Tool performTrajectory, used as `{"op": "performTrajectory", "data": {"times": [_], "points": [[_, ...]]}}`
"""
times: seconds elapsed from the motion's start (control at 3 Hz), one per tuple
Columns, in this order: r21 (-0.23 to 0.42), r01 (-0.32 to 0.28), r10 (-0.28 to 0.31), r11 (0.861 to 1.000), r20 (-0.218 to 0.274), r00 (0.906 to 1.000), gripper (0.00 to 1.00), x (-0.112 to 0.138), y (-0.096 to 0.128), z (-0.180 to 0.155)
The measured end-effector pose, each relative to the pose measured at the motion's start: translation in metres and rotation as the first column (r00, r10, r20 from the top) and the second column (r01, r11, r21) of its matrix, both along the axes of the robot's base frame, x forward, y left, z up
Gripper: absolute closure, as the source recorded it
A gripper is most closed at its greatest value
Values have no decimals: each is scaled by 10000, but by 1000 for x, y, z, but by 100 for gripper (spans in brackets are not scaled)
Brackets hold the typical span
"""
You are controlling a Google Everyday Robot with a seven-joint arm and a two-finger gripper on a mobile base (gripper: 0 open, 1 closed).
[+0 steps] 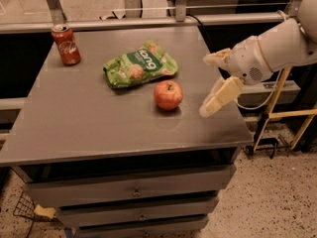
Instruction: Pick apple
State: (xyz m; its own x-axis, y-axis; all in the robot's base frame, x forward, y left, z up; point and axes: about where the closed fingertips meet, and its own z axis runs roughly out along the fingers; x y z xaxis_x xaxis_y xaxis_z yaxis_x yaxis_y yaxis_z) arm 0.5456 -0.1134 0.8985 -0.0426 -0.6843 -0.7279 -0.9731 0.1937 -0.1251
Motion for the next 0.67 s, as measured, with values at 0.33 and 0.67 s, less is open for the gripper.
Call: {"op": "performTrajectory", "data": {"times": [0.33, 0.67], "points": [[858, -858, 866, 9926, -59, 9962, 0, 6, 41, -12], [885, -1352, 1362, 9869, -52, 9907, 0, 4, 62, -17]]}}
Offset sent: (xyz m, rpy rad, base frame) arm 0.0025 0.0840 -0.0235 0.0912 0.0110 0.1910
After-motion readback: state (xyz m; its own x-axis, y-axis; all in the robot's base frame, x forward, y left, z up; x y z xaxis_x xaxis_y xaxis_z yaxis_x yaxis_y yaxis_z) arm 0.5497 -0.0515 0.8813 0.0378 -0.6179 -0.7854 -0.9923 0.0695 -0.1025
